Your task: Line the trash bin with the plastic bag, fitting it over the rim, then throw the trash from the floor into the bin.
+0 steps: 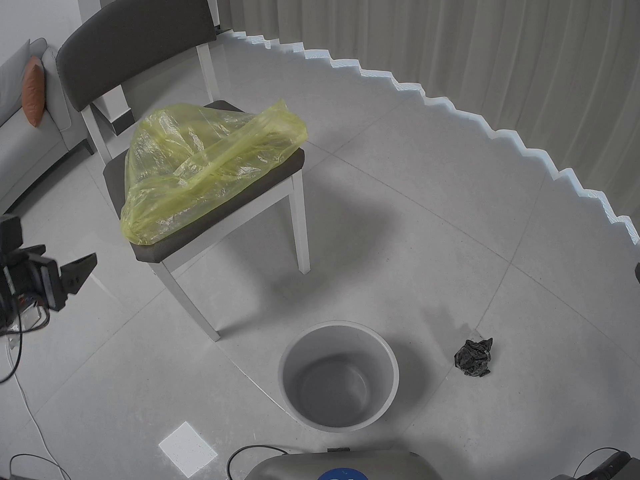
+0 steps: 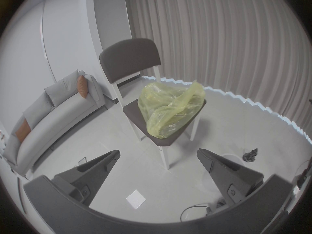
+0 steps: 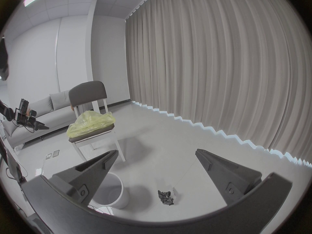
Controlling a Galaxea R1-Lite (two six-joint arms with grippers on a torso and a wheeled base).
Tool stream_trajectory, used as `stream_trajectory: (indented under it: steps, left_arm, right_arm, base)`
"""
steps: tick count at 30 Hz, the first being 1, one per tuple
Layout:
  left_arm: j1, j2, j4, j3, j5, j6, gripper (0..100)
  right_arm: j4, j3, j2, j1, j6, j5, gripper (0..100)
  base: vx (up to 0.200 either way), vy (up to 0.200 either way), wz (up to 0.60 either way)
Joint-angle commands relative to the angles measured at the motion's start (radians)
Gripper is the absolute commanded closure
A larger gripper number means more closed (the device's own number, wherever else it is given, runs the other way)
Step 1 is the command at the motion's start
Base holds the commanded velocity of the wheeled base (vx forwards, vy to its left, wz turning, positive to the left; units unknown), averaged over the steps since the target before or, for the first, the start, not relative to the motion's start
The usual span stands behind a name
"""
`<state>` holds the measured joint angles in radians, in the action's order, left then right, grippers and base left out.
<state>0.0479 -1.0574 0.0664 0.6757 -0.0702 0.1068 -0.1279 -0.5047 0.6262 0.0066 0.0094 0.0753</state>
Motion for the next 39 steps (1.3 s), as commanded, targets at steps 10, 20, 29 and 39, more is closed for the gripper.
stream_trajectory:
  steps: [10,20,29,39]
  left_arm:
    - [0.017,-0.541,0.043,0.312,-0.177,0.034,0]
    - [0.003,-0.656,0.093,0.378,-0.221,0.033,0]
    - [0.0,-0.705,0.141,0.415,-0.223,0.034,0]
    - [-0.013,-0.734,0.142,0.45,-0.247,0.034,0]
  right_arm:
    - [-0.033,-0.069,0.202,0.0,0.026,0.011,0]
    - [-0.033,-0.067,0.199,0.0,0.029,0.014,0]
    - [-0.035,-0.067,0.205,0.0,0.032,0.015,0]
    - [-0.033,-0.066,0.205,0.0,0.034,0.015,0]
  base:
    - [0.0,0.0,0.0]
    - [0.0,0.0,0.0]
    - [0.0,0.0,0.0]
    - [0.0,0.0,0.0]
